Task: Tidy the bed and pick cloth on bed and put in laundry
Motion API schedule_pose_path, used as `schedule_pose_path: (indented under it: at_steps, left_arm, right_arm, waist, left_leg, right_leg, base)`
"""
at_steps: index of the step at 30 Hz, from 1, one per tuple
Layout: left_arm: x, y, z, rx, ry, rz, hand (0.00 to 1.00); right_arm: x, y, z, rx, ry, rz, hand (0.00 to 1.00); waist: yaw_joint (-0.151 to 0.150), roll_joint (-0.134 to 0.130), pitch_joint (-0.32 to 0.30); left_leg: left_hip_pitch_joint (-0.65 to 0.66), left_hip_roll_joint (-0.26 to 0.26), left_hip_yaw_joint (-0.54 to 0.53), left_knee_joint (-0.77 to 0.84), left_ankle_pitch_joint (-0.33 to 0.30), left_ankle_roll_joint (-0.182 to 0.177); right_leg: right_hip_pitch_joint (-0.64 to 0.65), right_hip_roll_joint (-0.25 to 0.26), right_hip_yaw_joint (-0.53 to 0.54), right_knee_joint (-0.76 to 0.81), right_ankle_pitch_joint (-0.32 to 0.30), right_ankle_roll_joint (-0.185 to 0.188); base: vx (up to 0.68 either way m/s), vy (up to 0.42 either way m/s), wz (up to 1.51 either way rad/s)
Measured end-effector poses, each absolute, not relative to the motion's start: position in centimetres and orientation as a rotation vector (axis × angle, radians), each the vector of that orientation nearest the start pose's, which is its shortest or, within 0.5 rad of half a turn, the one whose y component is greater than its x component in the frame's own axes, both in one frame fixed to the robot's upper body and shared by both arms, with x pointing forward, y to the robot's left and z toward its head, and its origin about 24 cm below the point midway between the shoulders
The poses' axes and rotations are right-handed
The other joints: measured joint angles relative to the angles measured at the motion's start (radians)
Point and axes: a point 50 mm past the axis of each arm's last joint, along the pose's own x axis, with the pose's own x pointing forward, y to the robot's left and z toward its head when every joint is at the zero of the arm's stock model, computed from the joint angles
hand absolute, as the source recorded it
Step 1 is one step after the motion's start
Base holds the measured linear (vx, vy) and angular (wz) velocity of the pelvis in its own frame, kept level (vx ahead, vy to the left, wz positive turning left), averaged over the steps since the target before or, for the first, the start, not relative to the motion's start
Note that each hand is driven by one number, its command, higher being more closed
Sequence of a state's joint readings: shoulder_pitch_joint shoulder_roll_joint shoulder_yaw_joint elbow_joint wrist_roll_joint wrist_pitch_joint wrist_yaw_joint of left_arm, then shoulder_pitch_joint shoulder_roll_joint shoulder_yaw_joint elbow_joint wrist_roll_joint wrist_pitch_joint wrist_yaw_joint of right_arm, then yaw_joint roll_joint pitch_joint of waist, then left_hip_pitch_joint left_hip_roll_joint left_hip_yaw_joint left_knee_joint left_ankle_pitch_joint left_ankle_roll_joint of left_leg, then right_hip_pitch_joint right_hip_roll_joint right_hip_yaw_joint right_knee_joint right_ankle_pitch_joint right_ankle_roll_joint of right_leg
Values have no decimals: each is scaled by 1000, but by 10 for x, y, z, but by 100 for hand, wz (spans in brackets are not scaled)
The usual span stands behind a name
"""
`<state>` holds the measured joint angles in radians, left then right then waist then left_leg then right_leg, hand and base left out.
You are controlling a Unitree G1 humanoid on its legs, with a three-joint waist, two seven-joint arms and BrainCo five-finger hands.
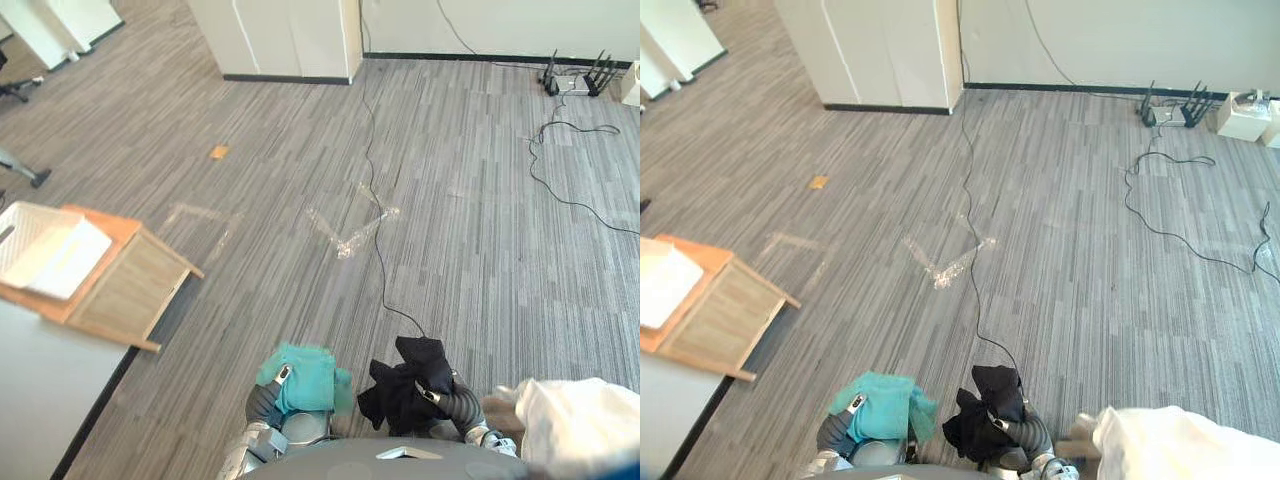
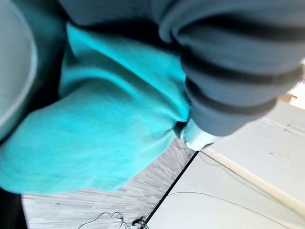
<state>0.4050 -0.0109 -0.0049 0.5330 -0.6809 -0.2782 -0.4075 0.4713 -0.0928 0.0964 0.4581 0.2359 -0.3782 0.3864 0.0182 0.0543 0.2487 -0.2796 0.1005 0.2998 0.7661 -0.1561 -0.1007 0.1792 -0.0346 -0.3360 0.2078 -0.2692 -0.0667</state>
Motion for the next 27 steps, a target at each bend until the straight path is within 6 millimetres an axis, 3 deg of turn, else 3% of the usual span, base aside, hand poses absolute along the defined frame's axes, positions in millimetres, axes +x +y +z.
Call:
schedule_pose_path:
  at_steps: [2,3,4,5,6,7,8,9,11,12,13,15,17,19,22,23,24,25,26,27]
  left_arm:
    - [99,165,-107,-711,447,125,100]
    - [101,163,-108,-726,449,124,100]
    - [101,162,-110,-733,453,120,100]
    - [100,163,-111,-738,458,124,100]
    - [96,164,-114,-756,471,149,100]
    - [92,165,-117,-758,487,166,100]
    - [93,184,-116,-715,486,191,100]
    - [96,187,-122,-715,523,208,100]
    - [92,185,-128,-747,565,246,100]
    - [92,185,-131,-753,586,256,100]
    - [91,185,-133,-752,596,260,100]
    - [86,186,-137,-745,634,285,100]
    - [89,188,-138,-731,643,295,100]
    - [93,190,-138,-724,643,300,100]
    - [85,193,-143,-714,682,348,100]
    - [80,195,-145,-715,699,371,100]
    - [78,196,-146,-712,706,380,100]
    - [78,197,-146,-713,696,391,100]
    - [77,198,-146,-729,683,415,100]
    - [78,189,-147,-764,675,428,100]
  right_arm:
    - [83,-160,-96,202,510,225,100]
    - [80,-162,-98,184,513,222,100]
    - [77,-164,-101,172,522,213,100]
    - [76,-165,-103,173,528,205,100]
    - [73,-164,-106,182,541,184,100]
    - [70,-163,-109,192,556,171,100]
    - [68,-157,-118,206,602,142,100]
    - [73,-157,-121,186,615,143,100]
    - [78,-162,-124,161,624,142,100]
    - [78,-164,-125,152,633,139,100]
    - [78,-165,-125,146,635,139,100]
    - [81,-170,-123,132,621,126,100]
    - [87,-172,-124,146,611,109,100]
    - [92,-175,-128,170,620,88,100]
    - [97,-185,-130,200,596,49,100]
    - [97,-187,-131,216,594,33,100]
    - [96,-187,-131,224,596,23,100]
    - [94,-186,-132,249,598,11,100]
    - [95,-188,-131,260,577,1,100]
    - [97,-197,-126,246,549,3,100]
  waist:
    - [-4,-14,3]
    - [-4,-20,1]
    - [-3,-19,-2]
    - [-1,-20,-6]
    - [2,-20,-24]
    - [2,-25,-47]
    - [-9,-86,-93]
    - [-7,-90,-115]
    - [-8,-87,-109]
    - [-14,-81,-100]
    - [-20,-76,-91]
    - [-57,-66,-75]
    - [-61,-78,-68]
    - [-56,-85,-62]
    - [-53,-76,-57]
    - [-47,-75,-56]
    - [-39,-77,-55]
    - [-28,-85,-52]
    - [-36,-72,-48]
    - [-41,-49,-46]
  left_leg:
    - [15,-41,145,-226,20,25]
    - [35,-75,251,-362,64,84]
    - [62,-102,355,-493,130,166]
    - [74,-111,405,-536,154,201]
    - [100,-125,483,-598,161,261]
    - [122,-131,508,-623,94,379]
    - [136,-190,460,-631,58,392]
    - [153,-204,409,-629,27,394]
    - [202,-207,359,-593,-13,375]
    - [264,-206,319,-581,-42,356]
    - [304,-207,291,-582,-50,347]
    - [412,-206,156,-589,-56,330]
    - [473,-200,62,-618,-65,282]
    - [508,-183,-18,-649,-73,240]
    - [534,-125,-144,-649,-98,169]
    - [540,-103,-176,-640,-116,139]
    - [545,-96,-195,-636,-126,123]
    - [547,-91,-232,-615,-157,99]
    - [550,-71,-288,-588,-190,75]
    - [562,-35,-323,-588,-207,56]
  right_leg:
    - [78,-2,-40,-43,-23,40]
    - [122,4,-68,-53,-35,61]
    - [166,19,-93,-48,-52,91]
    - [188,31,-102,-44,-62,109]
    - [225,58,-115,-17,-87,149]
    - [234,67,-118,7,-96,164]
    - [223,22,-114,88,-93,162]
    - [157,-24,-93,289,-48,196]
    - [92,-99,-81,547,-14,232]
    - [36,-151,-40,756,26,236]
    - [15,-180,-27,835,36,236]
    - [-81,-305,-14,944,50,213]
    - [-168,-350,21,873,45,221]
    - [-234,-353,31,695,41,225]
    - [-278,-281,58,245,85,224]
    - [-282,-246,92,53,163,233]
    - [-285,-235,114,-23,201,236]
    - [-308,-232,148,-74,244,231]
    - [-316,-226,159,3,321,211]
    - [-331,-207,136,88,263,188]
  base:
    - [592,-86,16]
    - [695,-78,46]
    - [693,-58,50]
    - [695,3,55]
    - [456,50,49]
    - [591,43,101]
    - [731,28,112]
    - [618,10,111]
    - [567,36,75]
    - [638,42,90]
    - [612,27,124]
    - [594,-51,145]
    - [446,-166,155]
    - [354,-236,147]
    - [301,-336,120]
    - [241,-308,69]
    - [326,-422,85]
    - [363,-496,104]
    - [441,-611,121]
    - [451,-571,112]
